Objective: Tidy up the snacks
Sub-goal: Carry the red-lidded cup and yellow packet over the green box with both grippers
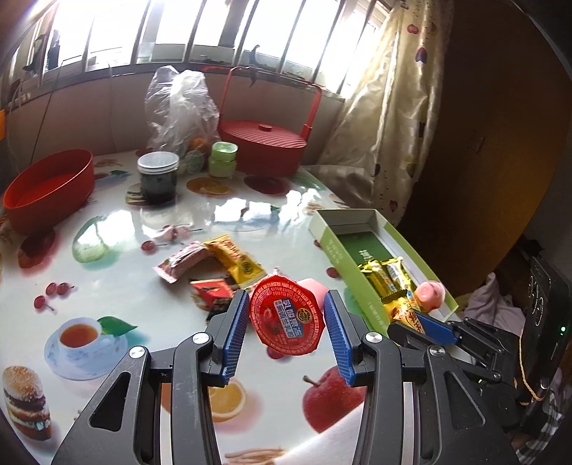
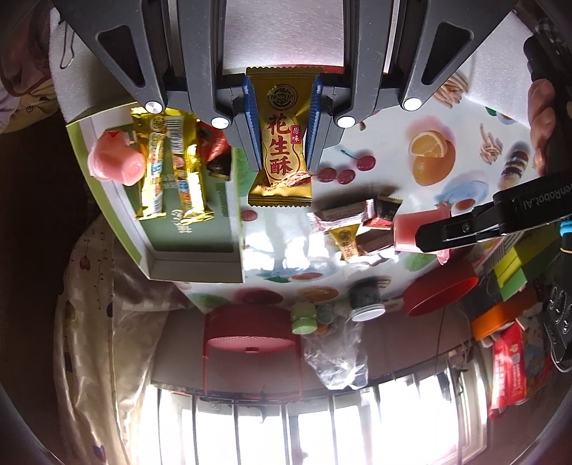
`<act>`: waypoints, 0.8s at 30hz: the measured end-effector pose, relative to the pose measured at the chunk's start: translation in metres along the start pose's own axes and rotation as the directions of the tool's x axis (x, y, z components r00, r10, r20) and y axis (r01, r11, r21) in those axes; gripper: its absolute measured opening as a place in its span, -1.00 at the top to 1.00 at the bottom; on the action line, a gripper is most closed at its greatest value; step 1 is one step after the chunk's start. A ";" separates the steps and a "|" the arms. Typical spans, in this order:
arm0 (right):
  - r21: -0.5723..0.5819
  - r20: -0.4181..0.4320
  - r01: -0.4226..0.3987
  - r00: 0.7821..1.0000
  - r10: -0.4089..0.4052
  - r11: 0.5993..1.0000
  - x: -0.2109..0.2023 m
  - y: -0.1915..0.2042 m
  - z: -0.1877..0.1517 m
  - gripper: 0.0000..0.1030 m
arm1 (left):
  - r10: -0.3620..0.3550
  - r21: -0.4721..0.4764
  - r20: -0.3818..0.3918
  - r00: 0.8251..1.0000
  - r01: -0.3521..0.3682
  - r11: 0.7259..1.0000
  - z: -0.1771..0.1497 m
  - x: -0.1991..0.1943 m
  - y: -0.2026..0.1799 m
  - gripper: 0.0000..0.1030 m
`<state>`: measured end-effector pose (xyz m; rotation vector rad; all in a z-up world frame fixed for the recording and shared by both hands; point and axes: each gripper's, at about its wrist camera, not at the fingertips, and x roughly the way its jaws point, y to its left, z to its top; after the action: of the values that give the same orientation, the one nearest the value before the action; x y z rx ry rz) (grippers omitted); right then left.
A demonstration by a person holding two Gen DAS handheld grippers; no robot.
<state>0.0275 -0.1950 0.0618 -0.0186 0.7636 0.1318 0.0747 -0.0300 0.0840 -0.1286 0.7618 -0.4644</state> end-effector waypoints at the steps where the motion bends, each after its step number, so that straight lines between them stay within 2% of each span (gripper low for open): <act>1: 0.002 0.002 0.006 1.000 -0.006 1.000 -0.001 -0.002 0.000 0.56 | -0.006 0.003 -0.001 1.000 0.006 1.000 0.001 0.001 -0.002 0.13; 13: 0.068 0.029 0.079 0.996 -0.081 0.995 -0.017 -0.043 0.002 0.56 | -0.073 0.037 -0.021 0.997 0.074 0.997 0.010 0.019 -0.032 0.13; 24: 0.122 0.017 0.153 0.988 -0.156 0.981 -0.015 -0.083 0.003 0.56 | -0.138 0.063 -0.046 0.989 0.141 0.988 0.019 0.045 -0.062 0.13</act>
<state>0.0293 -0.2793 0.0713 0.0380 0.7400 -0.0619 0.0937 -0.1059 0.0864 -0.1108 0.7801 -0.6262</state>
